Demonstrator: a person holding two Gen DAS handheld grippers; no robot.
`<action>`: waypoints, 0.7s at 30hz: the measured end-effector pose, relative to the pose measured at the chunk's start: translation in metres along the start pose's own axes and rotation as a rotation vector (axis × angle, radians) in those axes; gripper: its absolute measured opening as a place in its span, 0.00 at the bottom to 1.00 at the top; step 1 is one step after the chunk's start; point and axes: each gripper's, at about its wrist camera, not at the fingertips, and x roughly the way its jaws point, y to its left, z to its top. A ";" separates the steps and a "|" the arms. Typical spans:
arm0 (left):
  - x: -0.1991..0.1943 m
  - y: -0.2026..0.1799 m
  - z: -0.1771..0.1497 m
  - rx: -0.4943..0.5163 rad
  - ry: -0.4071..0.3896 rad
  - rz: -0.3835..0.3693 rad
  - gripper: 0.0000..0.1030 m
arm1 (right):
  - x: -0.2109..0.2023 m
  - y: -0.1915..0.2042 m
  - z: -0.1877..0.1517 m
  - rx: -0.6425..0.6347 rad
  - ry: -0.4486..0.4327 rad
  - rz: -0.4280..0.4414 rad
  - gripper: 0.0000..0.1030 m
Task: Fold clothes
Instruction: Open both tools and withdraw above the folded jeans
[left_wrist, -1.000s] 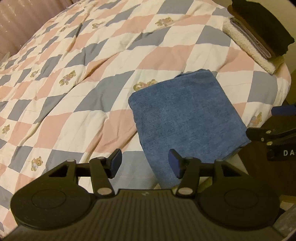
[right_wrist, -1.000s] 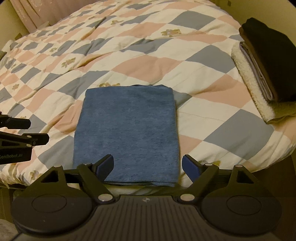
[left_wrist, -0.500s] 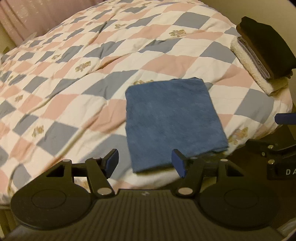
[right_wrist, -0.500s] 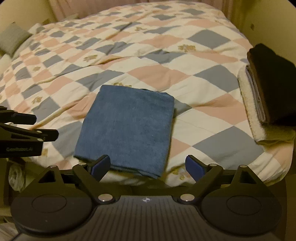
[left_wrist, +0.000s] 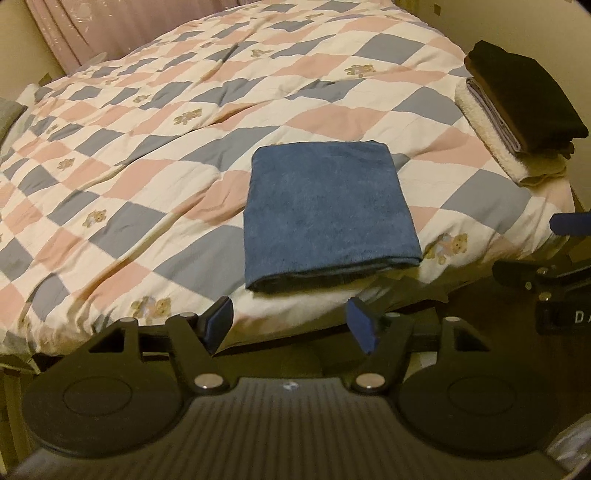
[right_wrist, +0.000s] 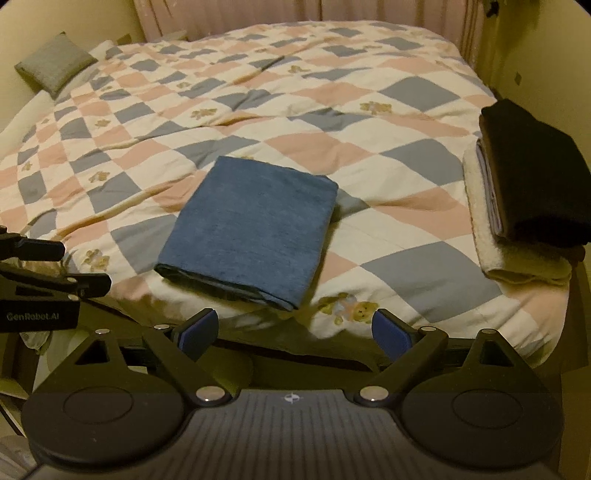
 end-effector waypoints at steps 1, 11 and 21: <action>-0.003 0.001 -0.002 -0.004 -0.003 0.005 0.63 | -0.002 0.001 -0.001 -0.005 -0.004 0.004 0.90; -0.024 0.005 -0.022 -0.024 -0.022 0.030 0.70 | -0.018 0.012 -0.011 -0.031 -0.012 0.006 0.91; -0.041 0.008 -0.034 -0.041 -0.039 0.054 0.70 | -0.036 0.020 -0.019 -0.049 -0.045 0.013 0.91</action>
